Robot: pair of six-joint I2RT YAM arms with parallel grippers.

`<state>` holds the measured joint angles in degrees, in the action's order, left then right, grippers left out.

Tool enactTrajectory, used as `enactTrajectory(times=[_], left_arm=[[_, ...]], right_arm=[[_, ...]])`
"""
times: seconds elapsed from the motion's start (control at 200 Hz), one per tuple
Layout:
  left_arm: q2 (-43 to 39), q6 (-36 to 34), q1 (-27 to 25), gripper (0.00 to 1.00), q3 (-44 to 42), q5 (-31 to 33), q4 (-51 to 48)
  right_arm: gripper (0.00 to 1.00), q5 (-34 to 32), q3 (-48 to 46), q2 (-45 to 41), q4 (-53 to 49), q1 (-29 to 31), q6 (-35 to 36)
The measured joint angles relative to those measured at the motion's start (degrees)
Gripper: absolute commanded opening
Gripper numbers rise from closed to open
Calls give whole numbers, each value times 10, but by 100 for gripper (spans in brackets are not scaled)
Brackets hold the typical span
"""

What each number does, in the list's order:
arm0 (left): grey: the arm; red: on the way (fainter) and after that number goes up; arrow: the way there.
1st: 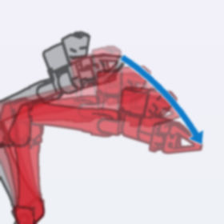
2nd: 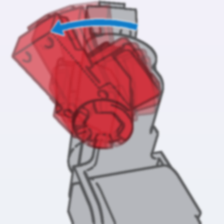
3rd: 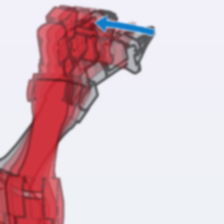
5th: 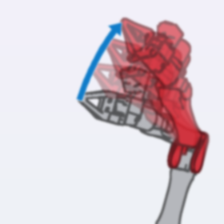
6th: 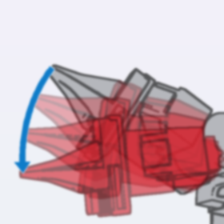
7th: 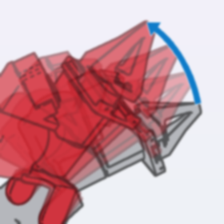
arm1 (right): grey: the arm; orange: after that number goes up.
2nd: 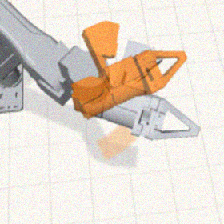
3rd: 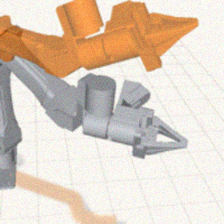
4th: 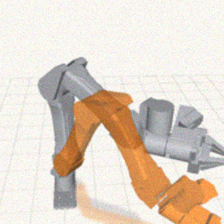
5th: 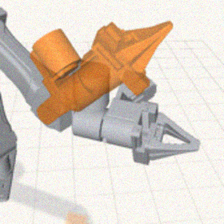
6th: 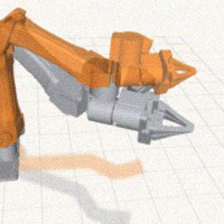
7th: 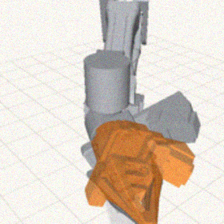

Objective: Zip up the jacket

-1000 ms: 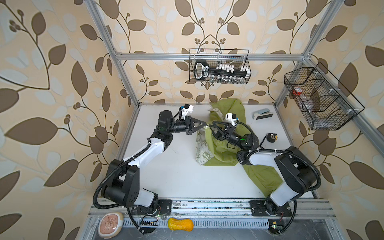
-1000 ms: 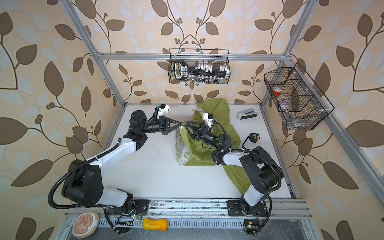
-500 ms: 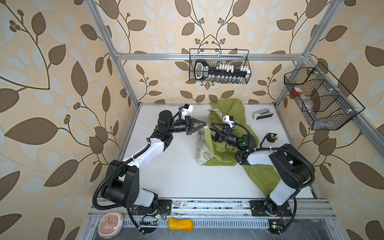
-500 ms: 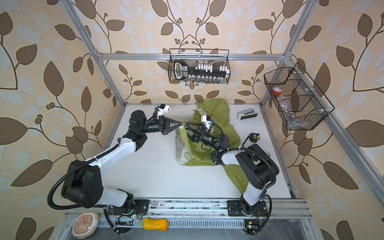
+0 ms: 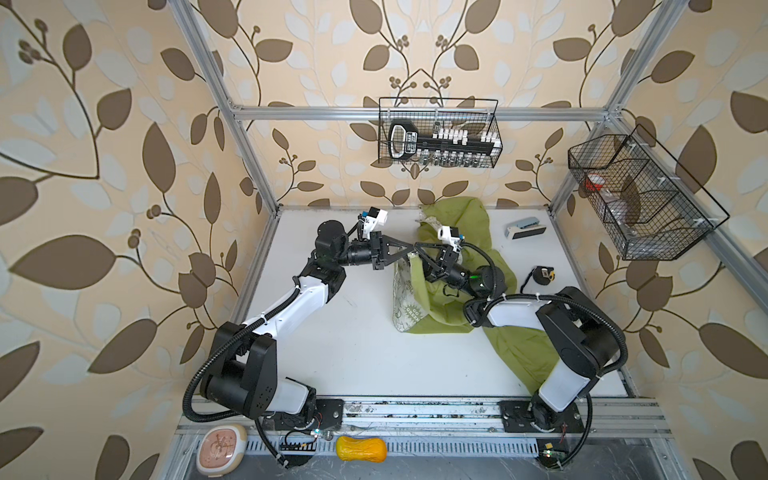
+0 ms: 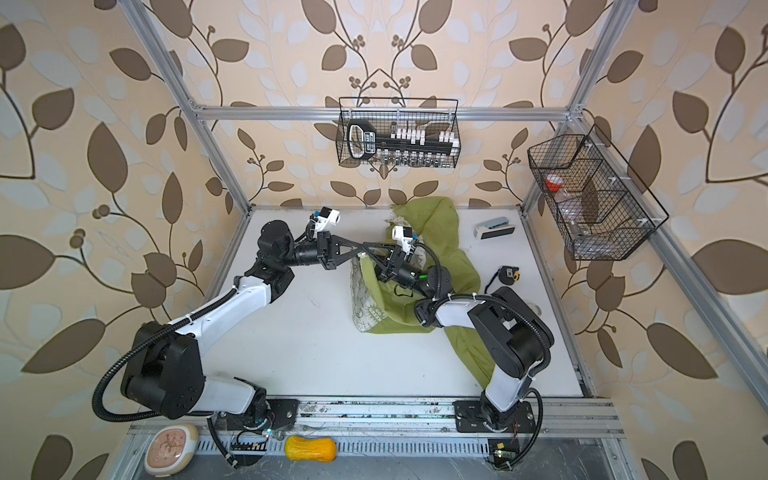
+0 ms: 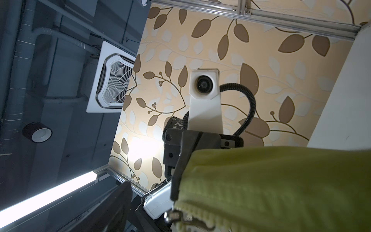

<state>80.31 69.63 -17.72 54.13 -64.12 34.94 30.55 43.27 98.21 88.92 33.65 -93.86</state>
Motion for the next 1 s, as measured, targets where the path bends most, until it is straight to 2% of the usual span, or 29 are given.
enactTrajectory(times=[0.395,1.0], left_arm=[[-3,-1,0,0,3,0,0],[-5,-2,0,0,3,0,-9]], right_arm=[[82,1,-15,-47,0,-21,-7],[52,2,-44,-60,-1,-37,-10]])
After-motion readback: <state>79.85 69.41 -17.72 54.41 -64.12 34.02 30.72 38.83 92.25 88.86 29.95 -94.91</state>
